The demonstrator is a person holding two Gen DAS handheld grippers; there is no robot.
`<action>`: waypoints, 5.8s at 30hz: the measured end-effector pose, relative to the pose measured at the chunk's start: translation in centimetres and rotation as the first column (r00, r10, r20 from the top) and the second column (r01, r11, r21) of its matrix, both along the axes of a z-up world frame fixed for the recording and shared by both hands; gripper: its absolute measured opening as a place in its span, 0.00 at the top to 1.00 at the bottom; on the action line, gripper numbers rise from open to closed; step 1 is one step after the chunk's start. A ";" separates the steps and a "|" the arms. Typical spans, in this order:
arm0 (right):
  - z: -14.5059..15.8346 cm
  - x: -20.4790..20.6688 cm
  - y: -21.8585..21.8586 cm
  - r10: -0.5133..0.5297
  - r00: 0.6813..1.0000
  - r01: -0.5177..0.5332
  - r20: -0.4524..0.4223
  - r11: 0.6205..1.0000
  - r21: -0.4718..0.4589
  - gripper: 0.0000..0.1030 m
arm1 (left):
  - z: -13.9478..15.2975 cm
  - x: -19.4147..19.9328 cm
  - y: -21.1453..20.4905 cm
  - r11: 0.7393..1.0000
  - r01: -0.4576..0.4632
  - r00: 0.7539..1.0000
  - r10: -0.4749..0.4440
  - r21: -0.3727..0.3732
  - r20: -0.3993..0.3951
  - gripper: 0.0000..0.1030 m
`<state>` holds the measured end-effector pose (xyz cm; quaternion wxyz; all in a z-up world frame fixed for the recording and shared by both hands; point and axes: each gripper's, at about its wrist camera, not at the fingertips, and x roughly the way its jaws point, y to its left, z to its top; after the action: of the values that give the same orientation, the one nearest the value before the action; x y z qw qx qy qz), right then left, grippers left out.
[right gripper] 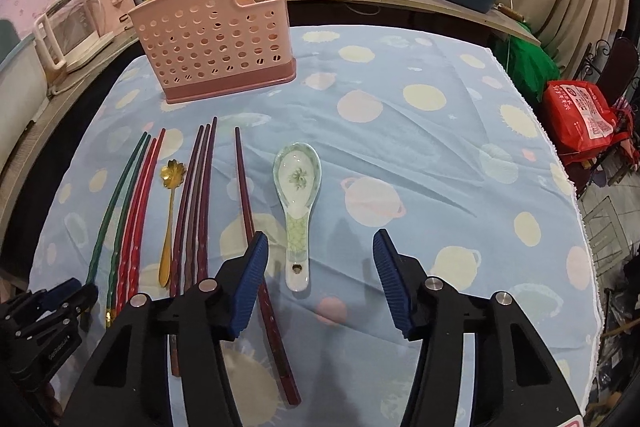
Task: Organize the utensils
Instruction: 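Close right gripper on white ceramic spoon while left gripper grasps a green chopstick, then lift spoon with right gripper while left gripper lifts green chopstick toward pink basket, then lower spoon into pink basket and open right gripper while left gripper releases chopstick there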
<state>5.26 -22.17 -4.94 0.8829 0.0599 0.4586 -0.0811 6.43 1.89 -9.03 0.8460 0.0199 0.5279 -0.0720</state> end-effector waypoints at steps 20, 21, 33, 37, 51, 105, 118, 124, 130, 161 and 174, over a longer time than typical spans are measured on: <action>-3.0 1.4 -1.6 0.010 0.999 0.003 -0.053 0.972 0.235 0.83 | -0.1 -0.8 0.6 0.998 -0.014 1.000 0.013 -0.064 -0.021 0.93; -2.7 1.4 -1.6 0.013 0.999 -0.001 -0.051 0.972 0.236 0.80 | -0.1 -0.9 0.5 0.998 -0.017 1.000 0.016 -0.059 -0.017 0.92; -3.7 2.3 -2.3 0.029 0.996 -0.003 -0.079 0.951 0.309 0.87 | -0.2 -1.2 0.7 0.998 -0.017 1.000 0.017 -0.061 0.002 0.92; -3.9 1.4 -1.7 0.007 0.997 0.016 -0.072 0.951 0.308 0.88 | -0.2 -1.1 0.9 0.997 0.003 1.000 -0.003 -0.075 -0.006 0.93; -4.0 -0.9 -2.5 -0.071 0.995 0.093 -0.072 0.919 0.384 0.80 | -0.3 -0.9 1.5 0.993 0.049 0.999 -0.050 -0.110 -0.010 0.92; 10.3 0.9 -1.5 0.064 0.969 -0.101 0.238 0.984 0.147 0.94 | 13.4 2.0 2.7 0.989 0.026 0.965 0.013 -0.148 0.261 0.94; 16.1 12.2 -1.5 0.077 0.930 -0.121 0.360 0.987 0.102 0.94 | 24.8 12.1 0.5 0.986 0.055 0.850 0.036 -0.156 0.526 0.94; 16.3 17.4 -2.6 0.052 0.929 -0.094 0.367 0.991 0.096 0.94 | 28.0 16.1 -0.6 0.974 0.065 0.809 0.077 -0.218 0.583 0.94; 14.1 20.6 -3.1 0.052 0.945 -0.089 0.322 0.991 0.100 0.94 | 29.1 18.1 -1.3 0.967 0.066 0.793 0.099 -0.247 0.601 0.94; 10.7 14.1 -2.8 0.056 0.954 -0.097 0.293 0.987 0.126 0.57 | 19.4 16.1 -1.1 0.979 -0.070 0.875 0.153 -0.193 0.459 0.44; 5.7 1.6 -0.3 0.095 0.984 -0.111 0.149 0.988 0.106 0.55 | 11.1 5.7 0.5 0.986 -0.065 0.952 0.107 -0.151 0.287 0.44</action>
<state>6.83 -22.44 0.76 0.9118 0.0920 0.4001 -0.0044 12.10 2.38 2.06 0.9167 -0.0520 0.3904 -0.0679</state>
